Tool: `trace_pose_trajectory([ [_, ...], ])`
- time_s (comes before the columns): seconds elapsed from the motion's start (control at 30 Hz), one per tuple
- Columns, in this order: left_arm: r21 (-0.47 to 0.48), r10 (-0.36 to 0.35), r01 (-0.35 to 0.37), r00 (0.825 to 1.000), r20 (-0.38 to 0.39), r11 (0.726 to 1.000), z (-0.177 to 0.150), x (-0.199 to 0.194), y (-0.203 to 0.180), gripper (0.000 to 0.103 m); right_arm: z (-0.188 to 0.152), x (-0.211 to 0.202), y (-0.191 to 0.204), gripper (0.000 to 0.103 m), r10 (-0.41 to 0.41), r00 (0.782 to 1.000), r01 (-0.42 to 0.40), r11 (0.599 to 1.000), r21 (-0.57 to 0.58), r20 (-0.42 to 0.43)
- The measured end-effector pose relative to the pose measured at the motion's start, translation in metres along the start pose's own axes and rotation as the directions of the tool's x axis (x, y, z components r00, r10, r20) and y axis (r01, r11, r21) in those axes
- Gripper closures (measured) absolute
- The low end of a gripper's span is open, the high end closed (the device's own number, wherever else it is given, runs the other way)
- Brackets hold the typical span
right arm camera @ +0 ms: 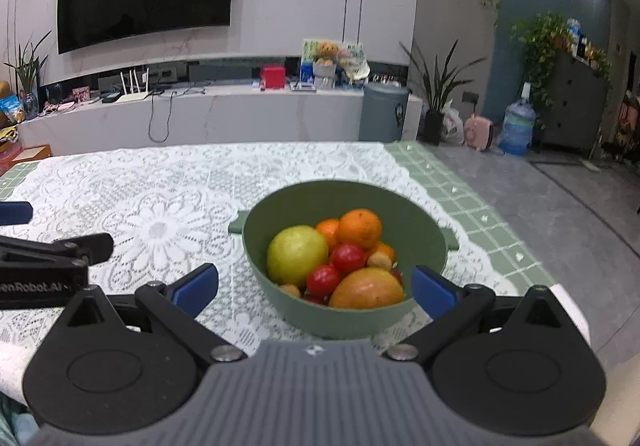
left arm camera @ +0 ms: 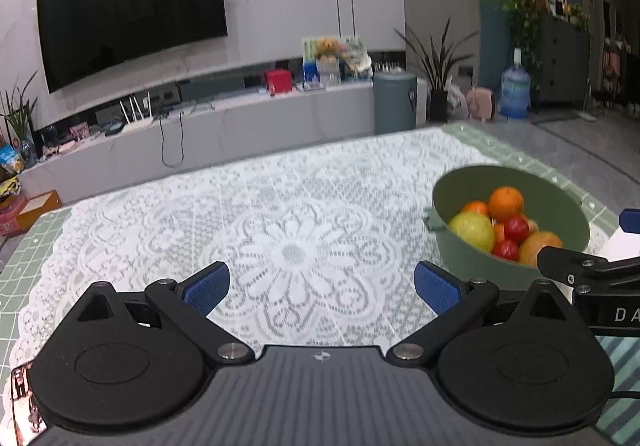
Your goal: Organize fruits
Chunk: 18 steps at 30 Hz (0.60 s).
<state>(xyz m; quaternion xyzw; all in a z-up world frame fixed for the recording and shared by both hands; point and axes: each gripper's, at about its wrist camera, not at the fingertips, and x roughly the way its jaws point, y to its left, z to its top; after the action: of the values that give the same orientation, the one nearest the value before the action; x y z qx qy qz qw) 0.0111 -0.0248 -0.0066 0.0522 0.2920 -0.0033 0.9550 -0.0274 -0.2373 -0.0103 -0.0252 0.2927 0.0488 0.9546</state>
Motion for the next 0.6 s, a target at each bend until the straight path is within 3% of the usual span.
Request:
trace_pose_trajectory([
  [0.23, -0.004, -0.002, 0.002, 0.998, -0.062, 1.000, -0.0013, 0.0067, -0.0040, 0.000, -0.0045, 0.0071, -0.0060, 0.004, 0.009, 1.000, -0.008, 0.999, 0.034, -0.025],
  [0.6, 0.013, 0.014, -0.013, 0.997, -0.079, 1.000, -0.0012, 0.0060, -0.0066, 0.000, -0.0056, 0.0062, -0.0073, 0.004, 0.031, 0.999, -0.030, 0.998, 0.048, -0.022],
])
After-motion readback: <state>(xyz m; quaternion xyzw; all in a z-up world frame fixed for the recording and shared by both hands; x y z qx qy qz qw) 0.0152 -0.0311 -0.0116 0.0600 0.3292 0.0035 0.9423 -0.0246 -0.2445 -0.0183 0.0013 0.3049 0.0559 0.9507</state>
